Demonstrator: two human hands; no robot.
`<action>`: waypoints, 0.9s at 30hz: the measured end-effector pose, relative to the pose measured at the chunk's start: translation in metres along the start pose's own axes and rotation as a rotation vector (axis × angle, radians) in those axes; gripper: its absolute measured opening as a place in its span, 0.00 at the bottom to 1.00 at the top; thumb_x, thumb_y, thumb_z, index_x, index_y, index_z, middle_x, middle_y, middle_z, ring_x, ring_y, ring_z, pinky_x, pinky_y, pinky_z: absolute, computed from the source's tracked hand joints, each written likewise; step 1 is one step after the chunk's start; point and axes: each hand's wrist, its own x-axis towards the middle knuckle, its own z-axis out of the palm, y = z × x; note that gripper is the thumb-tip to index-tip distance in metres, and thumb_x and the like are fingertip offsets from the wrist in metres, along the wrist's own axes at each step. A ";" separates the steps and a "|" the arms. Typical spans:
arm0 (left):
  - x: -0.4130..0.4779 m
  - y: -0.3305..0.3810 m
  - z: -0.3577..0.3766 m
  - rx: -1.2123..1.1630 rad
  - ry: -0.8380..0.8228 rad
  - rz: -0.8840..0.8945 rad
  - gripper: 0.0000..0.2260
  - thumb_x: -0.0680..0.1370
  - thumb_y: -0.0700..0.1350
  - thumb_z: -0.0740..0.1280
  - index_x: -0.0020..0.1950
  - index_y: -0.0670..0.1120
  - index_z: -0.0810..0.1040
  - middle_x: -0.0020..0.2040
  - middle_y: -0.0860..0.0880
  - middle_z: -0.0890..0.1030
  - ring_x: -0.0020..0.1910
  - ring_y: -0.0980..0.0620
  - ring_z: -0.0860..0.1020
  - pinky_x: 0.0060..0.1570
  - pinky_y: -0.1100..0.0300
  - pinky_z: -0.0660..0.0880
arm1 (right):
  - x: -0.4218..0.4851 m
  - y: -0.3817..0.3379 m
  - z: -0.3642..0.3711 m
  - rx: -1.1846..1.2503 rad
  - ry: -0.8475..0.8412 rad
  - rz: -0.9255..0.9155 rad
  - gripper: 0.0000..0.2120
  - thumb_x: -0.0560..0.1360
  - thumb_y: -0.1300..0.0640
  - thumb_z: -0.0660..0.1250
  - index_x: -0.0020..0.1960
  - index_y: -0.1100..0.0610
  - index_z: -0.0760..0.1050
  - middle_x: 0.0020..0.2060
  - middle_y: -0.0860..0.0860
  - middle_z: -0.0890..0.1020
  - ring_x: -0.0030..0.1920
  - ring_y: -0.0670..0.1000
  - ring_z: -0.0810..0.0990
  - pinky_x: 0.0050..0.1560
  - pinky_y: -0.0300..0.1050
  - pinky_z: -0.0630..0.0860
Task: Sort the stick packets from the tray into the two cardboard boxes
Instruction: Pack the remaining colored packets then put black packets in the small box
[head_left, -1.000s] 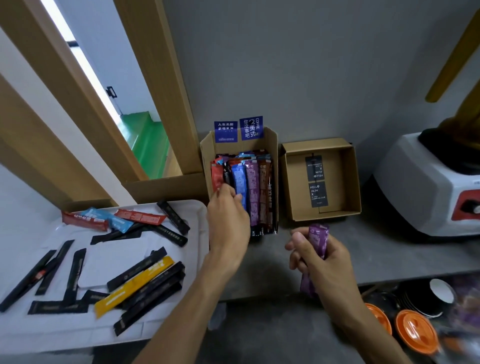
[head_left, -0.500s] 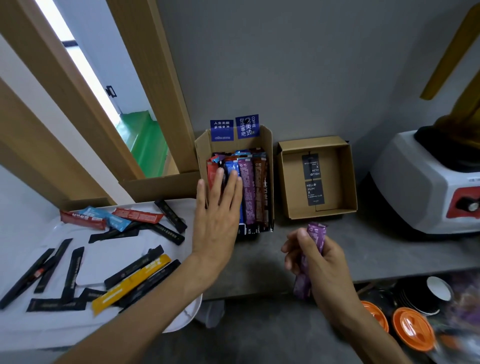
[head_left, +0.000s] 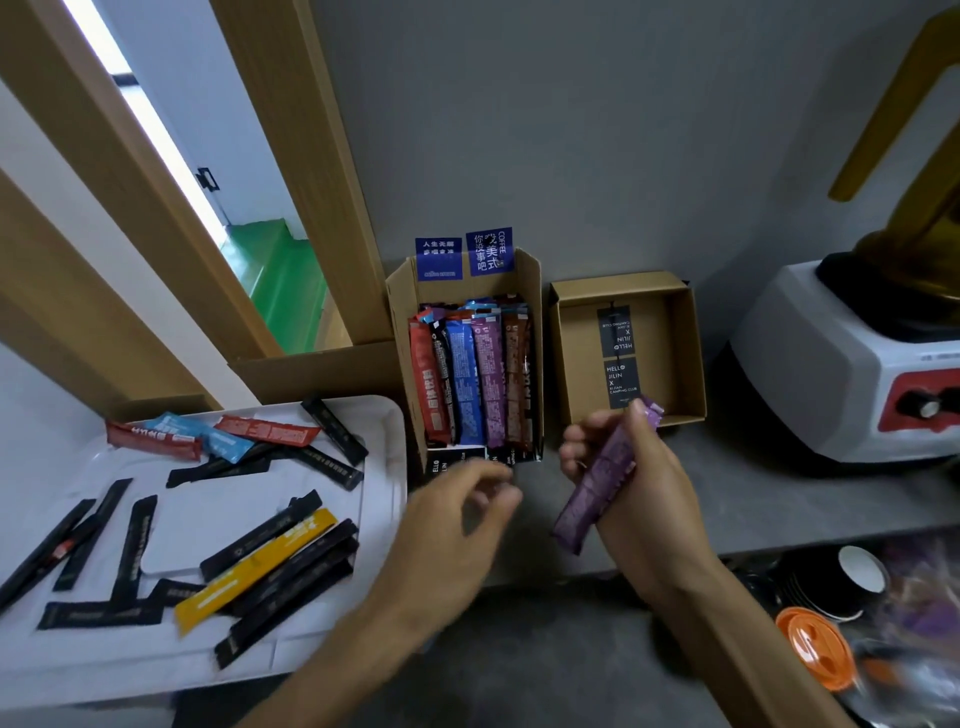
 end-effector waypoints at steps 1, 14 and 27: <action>-0.005 0.000 0.006 -0.088 -0.061 -0.073 0.07 0.78 0.53 0.68 0.56 0.58 0.79 0.48 0.60 0.81 0.48 0.63 0.78 0.46 0.69 0.72 | 0.001 0.000 0.005 0.029 -0.016 -0.009 0.19 0.83 0.47 0.55 0.48 0.61 0.76 0.40 0.56 0.82 0.41 0.51 0.81 0.49 0.46 0.77; 0.008 0.014 -0.064 -0.103 0.205 -0.007 0.04 0.80 0.45 0.67 0.45 0.51 0.78 0.39 0.53 0.82 0.42 0.58 0.81 0.42 0.66 0.77 | 0.006 0.016 -0.008 -0.815 -0.083 -0.345 0.13 0.73 0.58 0.73 0.56 0.50 0.78 0.47 0.44 0.83 0.47 0.44 0.80 0.45 0.36 0.77; 0.077 0.013 -0.097 0.121 0.542 0.092 0.16 0.75 0.52 0.73 0.54 0.49 0.70 0.42 0.51 0.76 0.40 0.55 0.76 0.39 0.61 0.78 | 0.053 0.067 0.065 -1.299 -0.183 -0.307 0.05 0.80 0.57 0.65 0.50 0.55 0.79 0.47 0.51 0.83 0.46 0.48 0.82 0.45 0.46 0.83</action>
